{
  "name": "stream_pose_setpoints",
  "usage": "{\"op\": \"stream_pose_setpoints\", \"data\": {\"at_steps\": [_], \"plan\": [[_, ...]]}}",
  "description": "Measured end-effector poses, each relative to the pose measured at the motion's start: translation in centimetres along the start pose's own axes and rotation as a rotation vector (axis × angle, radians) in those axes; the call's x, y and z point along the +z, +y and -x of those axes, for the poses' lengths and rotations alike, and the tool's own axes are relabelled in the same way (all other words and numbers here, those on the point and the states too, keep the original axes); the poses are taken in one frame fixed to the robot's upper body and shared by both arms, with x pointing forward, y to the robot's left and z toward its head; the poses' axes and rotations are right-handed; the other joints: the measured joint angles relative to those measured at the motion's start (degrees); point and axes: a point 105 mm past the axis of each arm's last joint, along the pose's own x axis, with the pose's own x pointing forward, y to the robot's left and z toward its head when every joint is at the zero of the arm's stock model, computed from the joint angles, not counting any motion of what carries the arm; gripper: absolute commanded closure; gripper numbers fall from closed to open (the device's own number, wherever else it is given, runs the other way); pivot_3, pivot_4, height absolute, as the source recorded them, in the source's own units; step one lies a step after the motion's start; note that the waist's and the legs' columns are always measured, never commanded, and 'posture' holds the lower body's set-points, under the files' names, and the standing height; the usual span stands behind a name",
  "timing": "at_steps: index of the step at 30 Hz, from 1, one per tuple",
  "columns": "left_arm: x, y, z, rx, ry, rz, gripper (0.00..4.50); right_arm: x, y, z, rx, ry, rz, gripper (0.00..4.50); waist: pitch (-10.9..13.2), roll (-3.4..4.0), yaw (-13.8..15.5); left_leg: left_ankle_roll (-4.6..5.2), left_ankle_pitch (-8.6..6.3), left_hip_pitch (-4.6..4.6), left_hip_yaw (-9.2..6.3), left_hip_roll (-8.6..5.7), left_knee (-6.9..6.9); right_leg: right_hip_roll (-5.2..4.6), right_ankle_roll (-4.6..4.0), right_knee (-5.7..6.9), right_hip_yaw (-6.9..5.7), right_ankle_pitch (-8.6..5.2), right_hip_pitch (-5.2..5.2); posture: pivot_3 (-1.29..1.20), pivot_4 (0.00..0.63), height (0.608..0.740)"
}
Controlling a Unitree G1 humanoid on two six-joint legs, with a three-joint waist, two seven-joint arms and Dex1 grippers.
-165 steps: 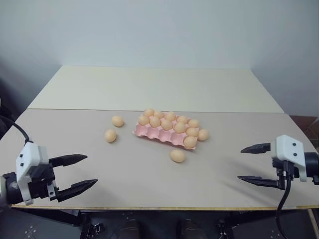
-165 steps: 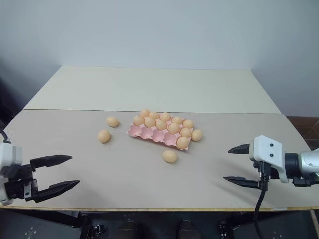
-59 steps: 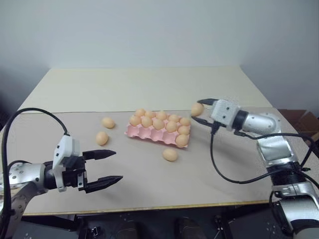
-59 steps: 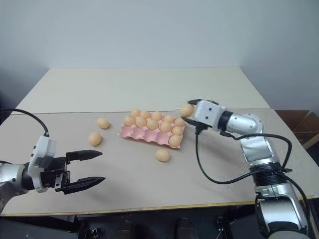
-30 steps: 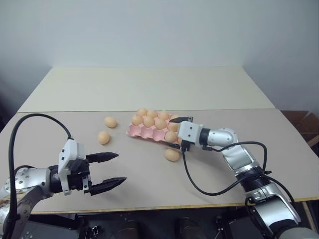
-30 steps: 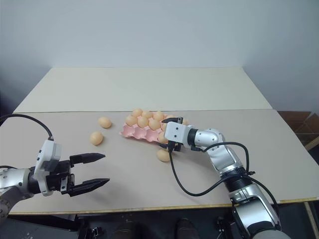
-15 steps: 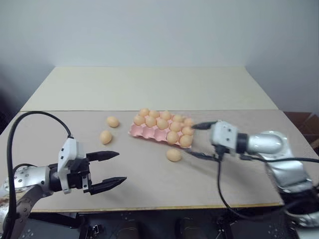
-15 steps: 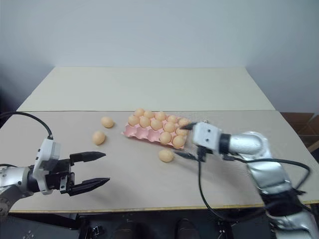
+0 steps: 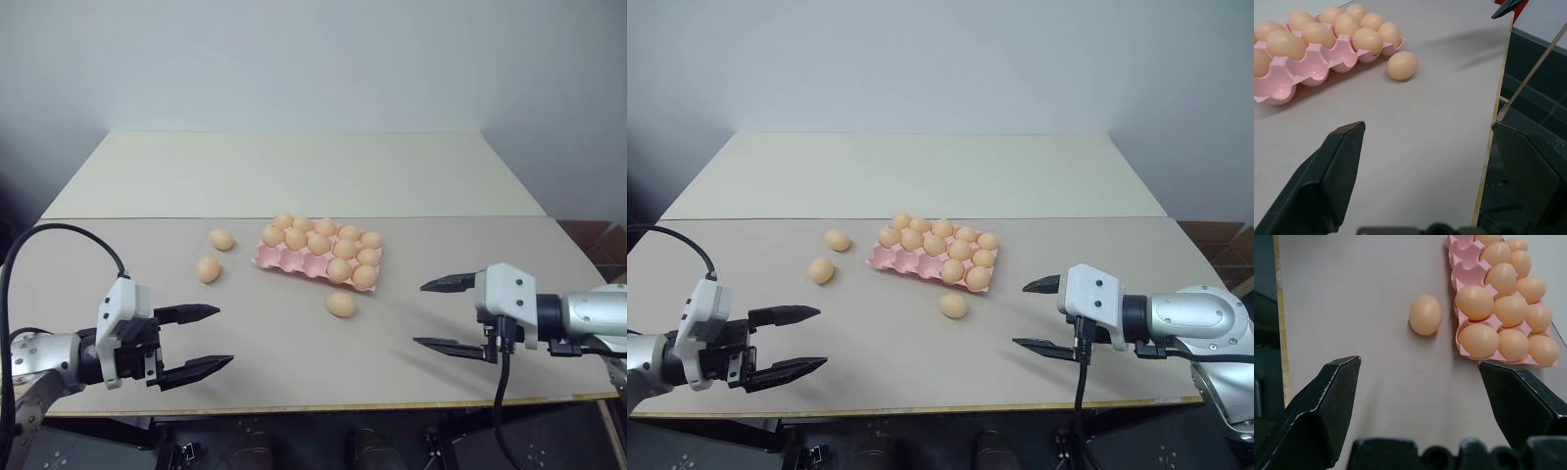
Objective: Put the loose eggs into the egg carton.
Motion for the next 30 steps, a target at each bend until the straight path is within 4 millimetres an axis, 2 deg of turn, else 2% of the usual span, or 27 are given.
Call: {"op": "stream_pose_setpoints", "data": {"at_steps": [9,14,19,26,30], "plan": [[0.3,0.4,0.0,0.0,-0.004,-0.027,0.0,0.3,-0.3,-0.4,-0.021,-0.014,0.01,0.02,0.0,-0.01,0.0,0.0,0.0,0.02,0.01,-0.01,0.0,0.01,0.01,0.01,0.02,0.0,0.0,0.0,0.15,0.74],[0.4,0.2,-0.4,-0.018,-0.008,-0.029,0.0,1.1,-0.1,-3.6,-0.017,-0.09,0.017,0.02,0.0,-0.02,-0.2,0.0,0.0,0.02,0.01,0.0,0.0,0.02,0.01,0.05,0.03,0.0,-0.03,0.0,0.15,0.74],[0.3,0.2,-0.6,-0.028,-0.006,-0.026,0.0,1.7,-0.7,-6.9,-0.044,-0.116,0.013,0.02,0.0,-0.03,-0.2,0.0,0.0,-0.06,0.04,-0.01,0.0,0.02,0.01,0.02,0.05,0.01,-0.06,0.0,0.15,0.74],[0.1,0.0,-0.5,-0.031,0.001,-0.016,0.0,0.7,0.2,-10.8,-0.02,-0.095,-0.035,0.02,0.0,-0.03,0.0,0.0,0.0,-0.08,0.07,-0.01,0.01,0.02,0.02,0.02,0.05,0.02,-0.07,0.0,0.15,0.74],[0.0,0.0,-0.3,-0.024,0.003,-0.016,0.0,0.5,0.2,-12.0,-0.043,-0.091,-0.044,0.02,0.0,-0.04,0.0,0.0,0.0,-0.05,0.07,0.0,0.01,0.02,0.02,0.07,0.04,0.02,-0.08,0.0,0.15,0.74]]}}
